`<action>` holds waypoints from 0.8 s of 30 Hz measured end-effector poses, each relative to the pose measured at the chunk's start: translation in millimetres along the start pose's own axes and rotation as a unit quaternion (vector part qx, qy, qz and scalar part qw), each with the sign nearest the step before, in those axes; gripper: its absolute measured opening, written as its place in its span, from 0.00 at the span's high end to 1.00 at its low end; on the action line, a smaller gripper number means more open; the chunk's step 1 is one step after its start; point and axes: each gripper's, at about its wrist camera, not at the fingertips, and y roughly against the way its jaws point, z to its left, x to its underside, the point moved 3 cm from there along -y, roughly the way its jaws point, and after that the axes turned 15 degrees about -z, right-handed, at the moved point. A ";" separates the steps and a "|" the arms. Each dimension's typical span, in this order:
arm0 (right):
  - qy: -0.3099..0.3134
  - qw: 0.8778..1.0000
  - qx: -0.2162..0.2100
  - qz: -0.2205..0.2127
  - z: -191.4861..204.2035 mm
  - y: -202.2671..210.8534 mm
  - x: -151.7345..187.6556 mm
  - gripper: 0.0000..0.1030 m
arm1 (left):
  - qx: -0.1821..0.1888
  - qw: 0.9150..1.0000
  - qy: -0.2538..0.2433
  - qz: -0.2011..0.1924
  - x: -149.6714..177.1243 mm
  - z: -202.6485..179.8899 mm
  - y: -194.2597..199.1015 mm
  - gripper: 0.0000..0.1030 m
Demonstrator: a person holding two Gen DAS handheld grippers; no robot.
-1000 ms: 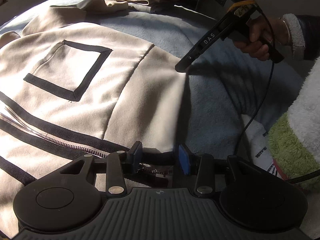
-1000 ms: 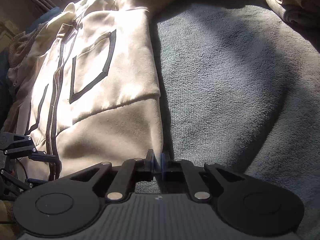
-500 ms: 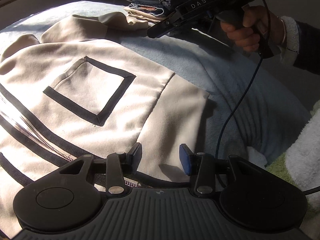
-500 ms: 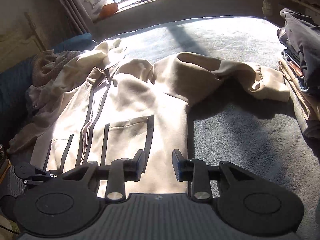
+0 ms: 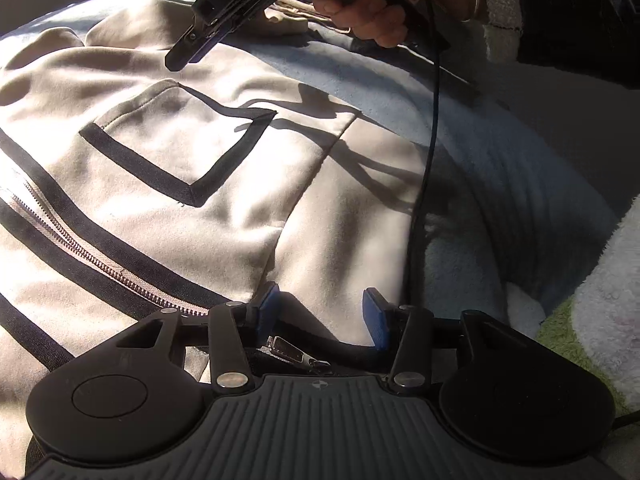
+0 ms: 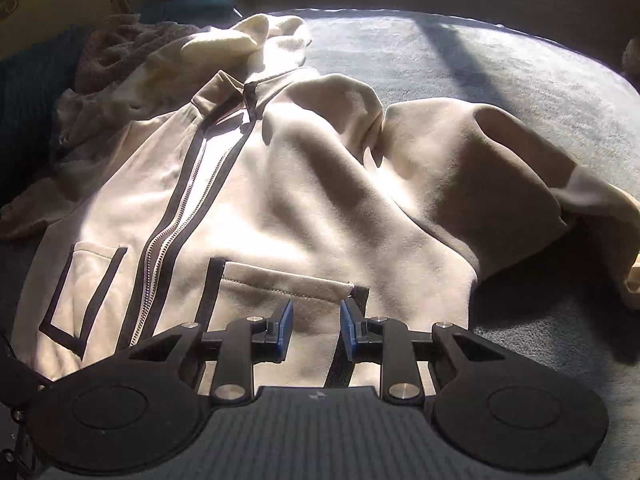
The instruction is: Fold clothes
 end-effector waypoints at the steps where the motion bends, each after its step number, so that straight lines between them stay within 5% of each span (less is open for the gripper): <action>1: 0.009 1.000 0.001 -0.012 -0.9 -5.4 -13.7 0.73 | 0.002 1.000 0.004 -0.002 0.7 1.7 -0.1 0.54; 4: 0.035 0.998 0.006 -0.048 -3.5 -21.6 -54.7 0.72 | 0.006 1.000 0.011 -0.005 1.2 3.2 -1.7 0.50; 6: 0.052 0.996 0.009 -0.073 -5.1 -32.2 -82.1 0.59 | 0.008 1.000 0.016 -0.008 2.1 3.8 -1.5 0.49; 8: 0.066 0.993 0.017 -0.092 -9.9 -44.2 -106.0 0.57 | 0.009 1.000 0.023 -0.011 3.4 4.3 -0.1 0.49; 11: 0.056 0.992 0.072 -0.083 -41.6 -70.9 -113.4 0.57 | 0.011 0.999 0.032 -0.012 3.2 8.1 -2.2 0.49; 13: 0.023 0.994 0.067 -0.082 -62.7 -78.7 -118.2 0.55 | 0.013 0.999 0.035 -0.011 2.8 9.7 -2.6 0.49; 17: 0.031 0.999 -0.013 -0.024 -81.3 -101.1 -121.4 0.28 | 0.021 0.999 0.037 -0.003 1.9 13.0 -3.5 0.49; 24: 0.082 0.994 -0.029 0.065 -90.2 -134.6 -112.7 0.22 | 0.024 0.999 0.044 0.004 2.0 14.9 -5.6 0.49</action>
